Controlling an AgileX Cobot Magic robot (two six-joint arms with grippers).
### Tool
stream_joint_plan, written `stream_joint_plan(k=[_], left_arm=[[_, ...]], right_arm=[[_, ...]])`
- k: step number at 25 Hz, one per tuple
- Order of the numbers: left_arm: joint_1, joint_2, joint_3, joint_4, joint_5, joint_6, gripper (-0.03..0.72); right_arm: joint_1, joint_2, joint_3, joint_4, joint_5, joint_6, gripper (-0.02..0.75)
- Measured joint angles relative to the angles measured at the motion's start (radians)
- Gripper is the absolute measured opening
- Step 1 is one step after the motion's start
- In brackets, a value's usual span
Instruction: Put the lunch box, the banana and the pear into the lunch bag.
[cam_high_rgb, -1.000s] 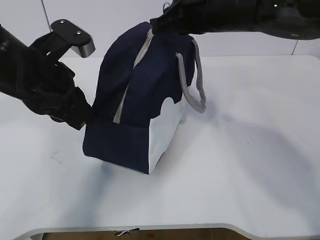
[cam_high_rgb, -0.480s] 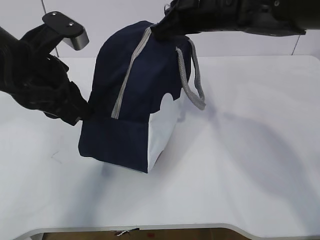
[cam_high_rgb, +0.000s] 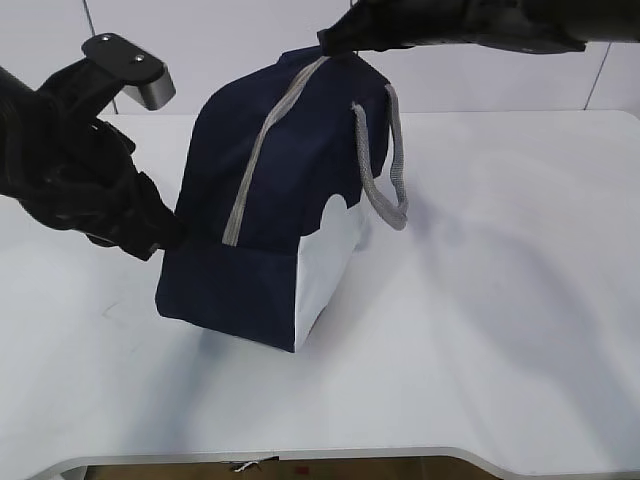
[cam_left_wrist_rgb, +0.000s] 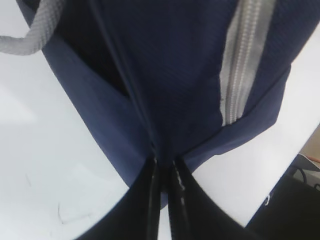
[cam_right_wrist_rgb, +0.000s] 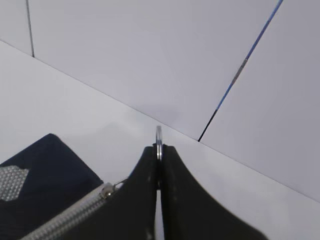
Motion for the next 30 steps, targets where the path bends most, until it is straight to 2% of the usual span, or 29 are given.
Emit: stream_joint_plan(k=[9,17,19,21,24,25,27,30], left_arm=[[0.001,0.000,0.000,-0.020,-0.025,0.000,0.010],[0.001,0.000,0.006,-0.113,-0.008,0.000,0.022],[0.001,-0.005,0.006,-0.150,0.006,0.000,0.072],[0.001,-0.022,-0.011,-0.168,0.018,-0.007,0.160],[0.005,-0.063,-0.039,-0.180,0.038,-0.019,0.338],[0.005,-0.077,-0.046,-0.181,0.040,-0.029,0.375],[0.011,-0.100,-0.057,-0.183,0.052,-0.045,0.423],[0.028,-0.117,-0.088,-0.195,0.071,-0.084,0.444]], right_arm=[[-0.024,0.003,-0.006,0.129,0.014,0.000,0.017],[0.029,0.003,-0.010,0.386,0.069,0.000,0.017],[0.042,0.003,-0.010,0.412,0.071,0.000,0.017],[0.044,0.003,-0.010,0.434,0.071,0.000,0.017],[0.046,0.003,-0.010,0.464,0.071,0.000,0.017],[0.048,0.003,-0.010,0.475,0.072,0.000,0.017],[0.048,0.003,-0.010,0.491,0.073,0.000,0.017],[0.049,0.003,-0.010,0.500,0.076,-0.002,0.017]])
